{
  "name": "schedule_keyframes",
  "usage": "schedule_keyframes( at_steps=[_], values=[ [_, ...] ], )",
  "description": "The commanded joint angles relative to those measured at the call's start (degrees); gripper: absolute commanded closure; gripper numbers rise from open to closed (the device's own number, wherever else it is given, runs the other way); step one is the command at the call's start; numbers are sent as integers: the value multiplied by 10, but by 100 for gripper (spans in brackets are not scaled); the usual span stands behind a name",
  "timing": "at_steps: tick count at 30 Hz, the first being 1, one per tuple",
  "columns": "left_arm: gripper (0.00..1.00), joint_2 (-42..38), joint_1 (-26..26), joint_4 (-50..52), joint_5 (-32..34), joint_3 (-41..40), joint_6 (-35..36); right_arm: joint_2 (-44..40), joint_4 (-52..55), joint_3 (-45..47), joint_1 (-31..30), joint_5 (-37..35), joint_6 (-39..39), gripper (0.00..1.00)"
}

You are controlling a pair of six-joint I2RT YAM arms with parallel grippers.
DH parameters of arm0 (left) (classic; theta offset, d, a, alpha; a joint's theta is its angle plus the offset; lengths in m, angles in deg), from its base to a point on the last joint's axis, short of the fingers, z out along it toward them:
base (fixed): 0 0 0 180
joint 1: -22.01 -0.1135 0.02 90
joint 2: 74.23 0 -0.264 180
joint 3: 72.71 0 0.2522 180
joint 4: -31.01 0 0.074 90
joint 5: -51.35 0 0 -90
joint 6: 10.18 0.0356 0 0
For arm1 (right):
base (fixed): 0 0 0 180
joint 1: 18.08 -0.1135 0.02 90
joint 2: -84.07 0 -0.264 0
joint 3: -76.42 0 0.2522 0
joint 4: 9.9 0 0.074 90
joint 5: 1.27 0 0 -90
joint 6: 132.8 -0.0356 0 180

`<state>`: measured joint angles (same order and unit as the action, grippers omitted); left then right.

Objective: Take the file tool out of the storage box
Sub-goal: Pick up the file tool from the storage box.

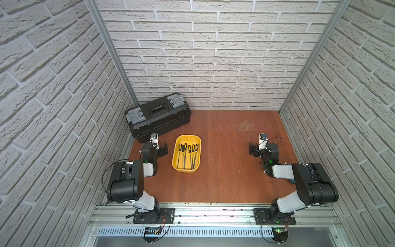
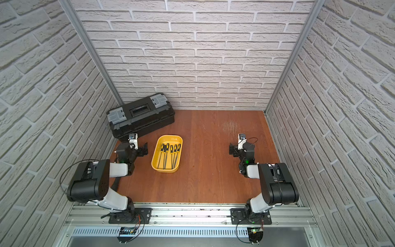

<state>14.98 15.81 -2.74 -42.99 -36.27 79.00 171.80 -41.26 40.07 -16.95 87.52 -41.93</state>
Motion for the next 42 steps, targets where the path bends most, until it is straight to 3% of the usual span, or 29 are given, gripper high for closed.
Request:
schedule_keyframes(
  at_steps=[1, 30, 33, 36, 42],
  values=[
    [2, -4, 2, -13, -6, 4, 6, -9, -14, -8, 1, 3, -2, 1],
    [2, -4, 3, -13, -5, 4, 6, -10, -15, -7, 1, 3, -2, 1],
    [1, -9, 14, -13, 18, 1, 13, -26, 18, -20, 1, 13, 3, 1],
    [1, -30, 26, 32, 35, 18, 23, -71, 122, -61, 0, 20, 6, 1],
    [2, -129, 76, 234, 101, 100, 46, -164, 237, -95, -13, -10, 17, 1]
  ],
)
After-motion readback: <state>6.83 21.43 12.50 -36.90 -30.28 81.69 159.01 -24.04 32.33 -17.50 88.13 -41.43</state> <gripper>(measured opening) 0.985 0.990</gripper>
